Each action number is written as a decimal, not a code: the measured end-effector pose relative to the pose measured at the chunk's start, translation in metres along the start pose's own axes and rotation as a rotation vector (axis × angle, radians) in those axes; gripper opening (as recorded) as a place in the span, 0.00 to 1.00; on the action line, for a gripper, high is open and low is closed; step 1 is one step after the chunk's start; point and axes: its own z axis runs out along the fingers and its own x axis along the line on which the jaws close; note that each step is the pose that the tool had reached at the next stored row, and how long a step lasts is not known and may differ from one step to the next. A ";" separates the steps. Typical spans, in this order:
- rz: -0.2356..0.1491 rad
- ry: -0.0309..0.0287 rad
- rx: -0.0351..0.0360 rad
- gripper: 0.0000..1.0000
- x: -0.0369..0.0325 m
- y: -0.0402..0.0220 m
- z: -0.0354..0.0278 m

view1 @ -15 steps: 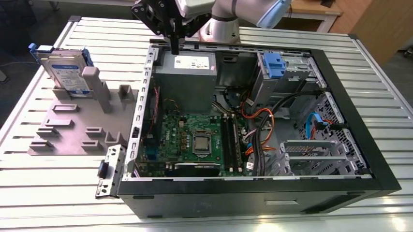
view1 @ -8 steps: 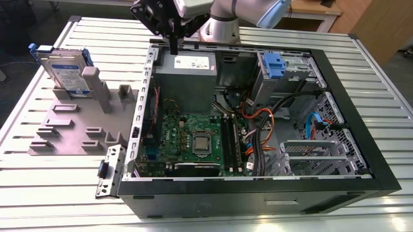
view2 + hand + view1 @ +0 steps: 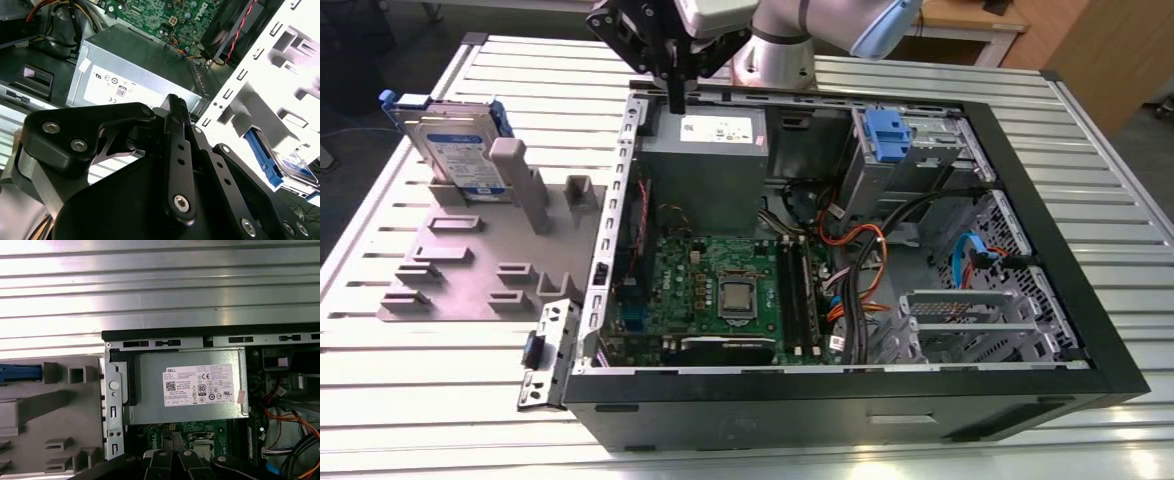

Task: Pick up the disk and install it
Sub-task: 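Reach for the disk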

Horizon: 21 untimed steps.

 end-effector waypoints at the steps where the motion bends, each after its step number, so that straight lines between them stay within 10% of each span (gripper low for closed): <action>1: 0.000 0.0000 0.0000 0.11 0.0001 0.0000 0.0002; 21: 0.000 0.0000 0.0000 0.11 0.0104 -0.0009 0.0028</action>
